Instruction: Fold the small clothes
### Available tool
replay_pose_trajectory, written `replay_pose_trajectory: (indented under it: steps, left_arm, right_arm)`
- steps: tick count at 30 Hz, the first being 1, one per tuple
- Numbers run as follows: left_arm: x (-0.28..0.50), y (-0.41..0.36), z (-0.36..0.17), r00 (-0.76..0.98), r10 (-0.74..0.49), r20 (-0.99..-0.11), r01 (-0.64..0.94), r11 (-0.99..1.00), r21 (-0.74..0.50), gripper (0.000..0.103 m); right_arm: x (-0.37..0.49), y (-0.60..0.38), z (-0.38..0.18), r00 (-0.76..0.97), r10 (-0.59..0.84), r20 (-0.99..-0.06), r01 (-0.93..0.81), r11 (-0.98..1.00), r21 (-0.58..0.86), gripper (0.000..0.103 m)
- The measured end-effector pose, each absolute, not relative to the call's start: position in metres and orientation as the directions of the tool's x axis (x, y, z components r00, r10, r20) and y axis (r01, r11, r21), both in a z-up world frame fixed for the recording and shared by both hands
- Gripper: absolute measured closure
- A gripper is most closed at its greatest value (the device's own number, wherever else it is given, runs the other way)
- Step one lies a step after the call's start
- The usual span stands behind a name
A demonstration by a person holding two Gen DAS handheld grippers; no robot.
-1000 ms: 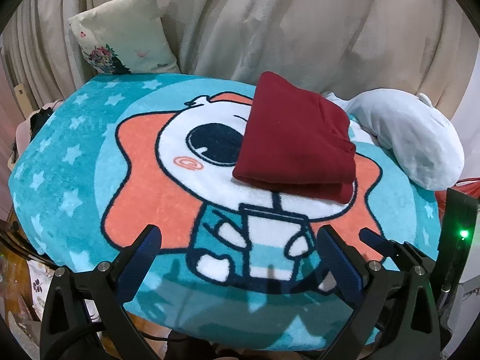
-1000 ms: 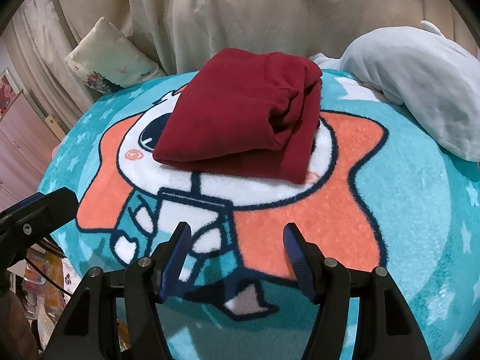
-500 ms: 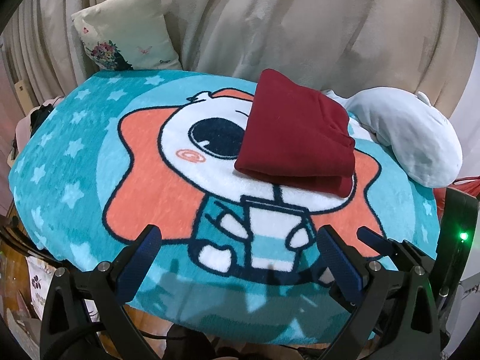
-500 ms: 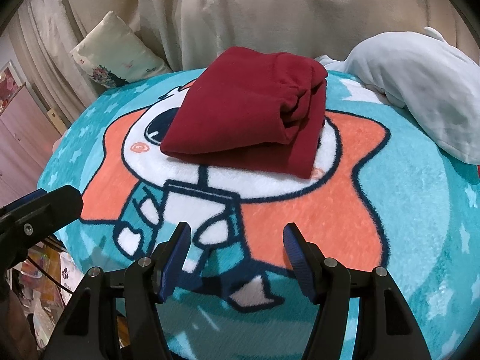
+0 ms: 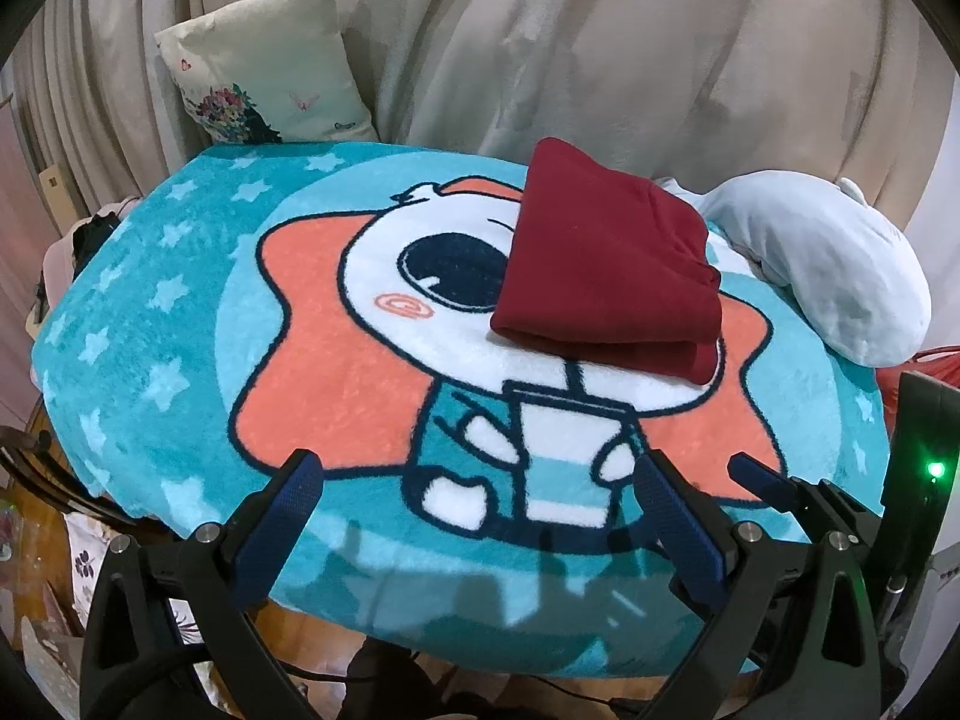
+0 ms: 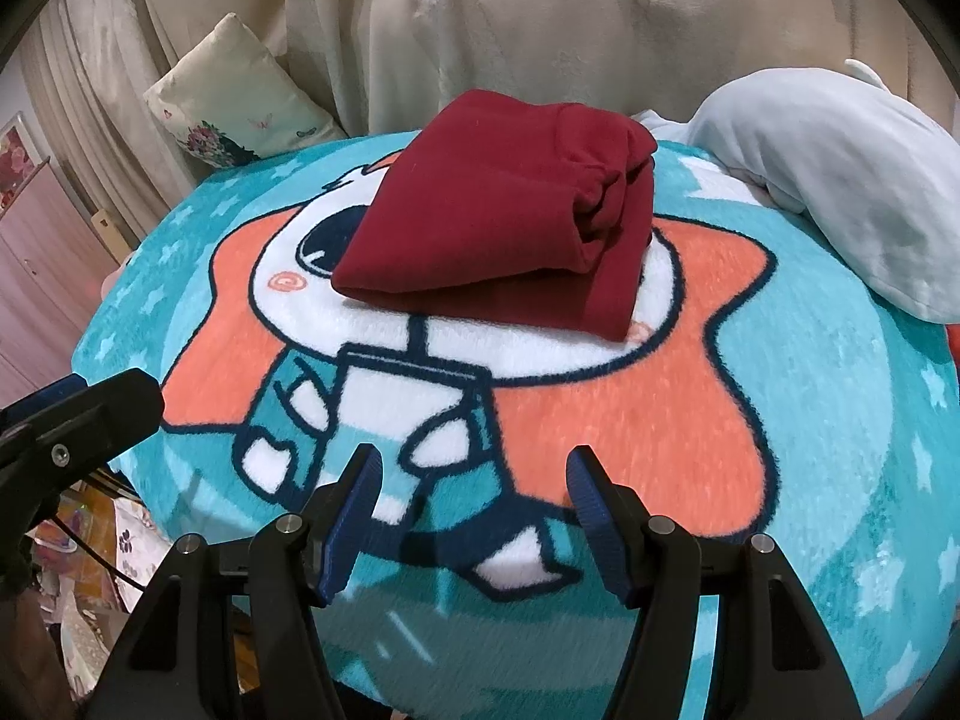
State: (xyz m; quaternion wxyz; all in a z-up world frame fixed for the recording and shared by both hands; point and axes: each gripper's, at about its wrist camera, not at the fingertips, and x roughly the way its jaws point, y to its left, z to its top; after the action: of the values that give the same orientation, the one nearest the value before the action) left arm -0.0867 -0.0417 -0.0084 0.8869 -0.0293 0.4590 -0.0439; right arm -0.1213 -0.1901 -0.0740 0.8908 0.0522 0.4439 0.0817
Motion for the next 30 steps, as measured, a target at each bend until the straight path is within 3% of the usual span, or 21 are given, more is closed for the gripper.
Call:
replay_pose_trajectory:
  steps: [30]
  left_arm:
    - [-0.081, -0.032, 0.0, 0.599, -0.109, -0.793, 0.05, 0.994, -0.098, 0.0]
  right_arm:
    - [-0.107, -0.178, -0.069, 0.601, 0.194, -0.775, -0.106, 0.981, 0.162, 0.035]
